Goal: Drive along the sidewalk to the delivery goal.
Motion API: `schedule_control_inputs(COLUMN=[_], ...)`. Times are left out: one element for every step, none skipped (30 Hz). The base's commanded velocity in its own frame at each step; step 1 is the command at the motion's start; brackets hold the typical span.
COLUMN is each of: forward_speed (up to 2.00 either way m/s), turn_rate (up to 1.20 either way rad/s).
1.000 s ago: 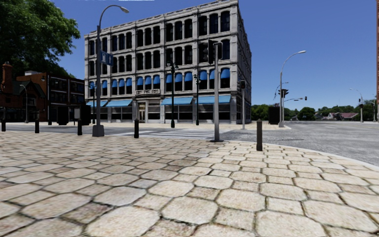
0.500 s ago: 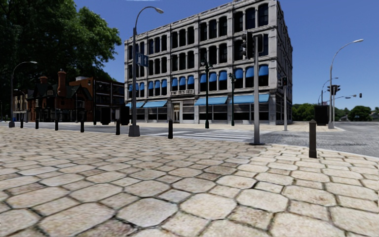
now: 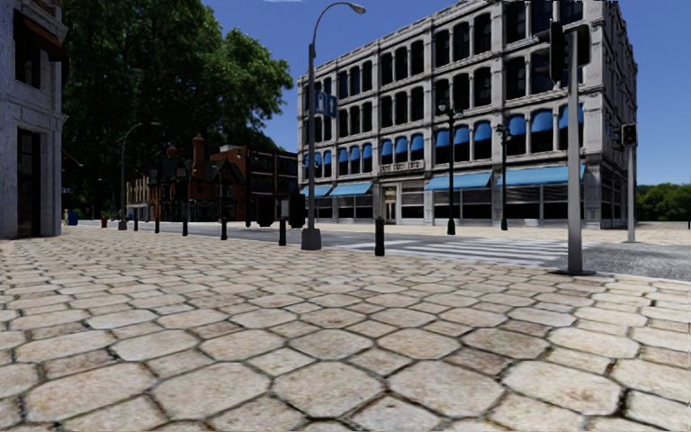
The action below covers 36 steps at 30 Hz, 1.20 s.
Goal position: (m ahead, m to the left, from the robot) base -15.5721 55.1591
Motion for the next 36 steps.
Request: schedule_control_inputs(forward_speed=[1.36,1.36,1.38,1.39,1.40,1.40,1.42,1.43,1.45,1.45,1.47,1.47,1.48,1.48,1.50,1.51,1.54,1.55,1.55,1.56,1.59,1.60,1.60,1.60,1.61,1.64,1.69,1.69,1.73,1.75,1.76,1.76,1.76,1.76,1.76,1.76], turn_rate=[0.58,0.58,0.58,0.58,0.58,0.58,0.58,0.58,0.58,0.58,0.58,0.58,0.58,0.58,0.59,0.59,0.59,0.59,0.59,0.63,0.65,0.66,0.66,0.66,0.66,0.66,0.66,0.66,0.66,0.66,0.66,0.66,0.66,0.66,0.66,0.66])
